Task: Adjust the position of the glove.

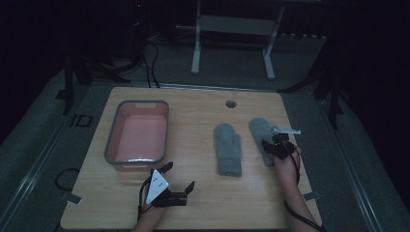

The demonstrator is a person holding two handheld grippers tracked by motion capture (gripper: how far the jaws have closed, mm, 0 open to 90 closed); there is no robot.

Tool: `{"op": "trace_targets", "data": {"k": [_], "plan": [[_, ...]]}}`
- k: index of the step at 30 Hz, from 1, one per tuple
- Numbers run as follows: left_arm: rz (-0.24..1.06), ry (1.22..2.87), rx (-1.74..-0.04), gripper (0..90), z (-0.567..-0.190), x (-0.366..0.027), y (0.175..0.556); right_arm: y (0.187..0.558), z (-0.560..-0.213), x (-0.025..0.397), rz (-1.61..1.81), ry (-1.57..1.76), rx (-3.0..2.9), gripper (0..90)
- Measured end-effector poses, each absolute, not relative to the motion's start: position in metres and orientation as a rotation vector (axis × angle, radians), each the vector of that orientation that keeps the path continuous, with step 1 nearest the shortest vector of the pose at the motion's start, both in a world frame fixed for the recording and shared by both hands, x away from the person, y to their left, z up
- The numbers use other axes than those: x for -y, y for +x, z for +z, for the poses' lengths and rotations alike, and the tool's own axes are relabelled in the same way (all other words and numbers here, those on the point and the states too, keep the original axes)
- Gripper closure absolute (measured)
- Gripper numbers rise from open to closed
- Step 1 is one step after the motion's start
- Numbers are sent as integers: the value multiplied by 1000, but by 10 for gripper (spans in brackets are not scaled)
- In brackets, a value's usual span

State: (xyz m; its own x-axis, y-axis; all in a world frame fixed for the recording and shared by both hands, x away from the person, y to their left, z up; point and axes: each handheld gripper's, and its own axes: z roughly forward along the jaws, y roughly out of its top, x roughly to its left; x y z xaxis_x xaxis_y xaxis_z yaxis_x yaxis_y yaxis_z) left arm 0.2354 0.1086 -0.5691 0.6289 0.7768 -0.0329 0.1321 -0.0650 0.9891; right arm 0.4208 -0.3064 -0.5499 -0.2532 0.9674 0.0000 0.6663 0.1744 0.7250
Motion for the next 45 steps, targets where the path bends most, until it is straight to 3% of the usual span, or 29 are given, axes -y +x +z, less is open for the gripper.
{"op": "trace_targets", "data": {"k": [2,12,28,36,45], "plan": [[627,1572,-780,1,-569,-109,236,419,-550,305,858,1544,-1985,640],[628,1573,-781,2,-569,-109,236,417,-546,300,852,1600,-1943,804],[624,1573,-782,1,-569,-109,236,396,-511,295,883,1748,-1787,816],[624,1574,-780,2,-569,-109,236,391,-485,273,909,1732,-1766,816],[620,1577,-777,2,-569,-108,236,384,-480,245,979,1758,-1777,815]]}}
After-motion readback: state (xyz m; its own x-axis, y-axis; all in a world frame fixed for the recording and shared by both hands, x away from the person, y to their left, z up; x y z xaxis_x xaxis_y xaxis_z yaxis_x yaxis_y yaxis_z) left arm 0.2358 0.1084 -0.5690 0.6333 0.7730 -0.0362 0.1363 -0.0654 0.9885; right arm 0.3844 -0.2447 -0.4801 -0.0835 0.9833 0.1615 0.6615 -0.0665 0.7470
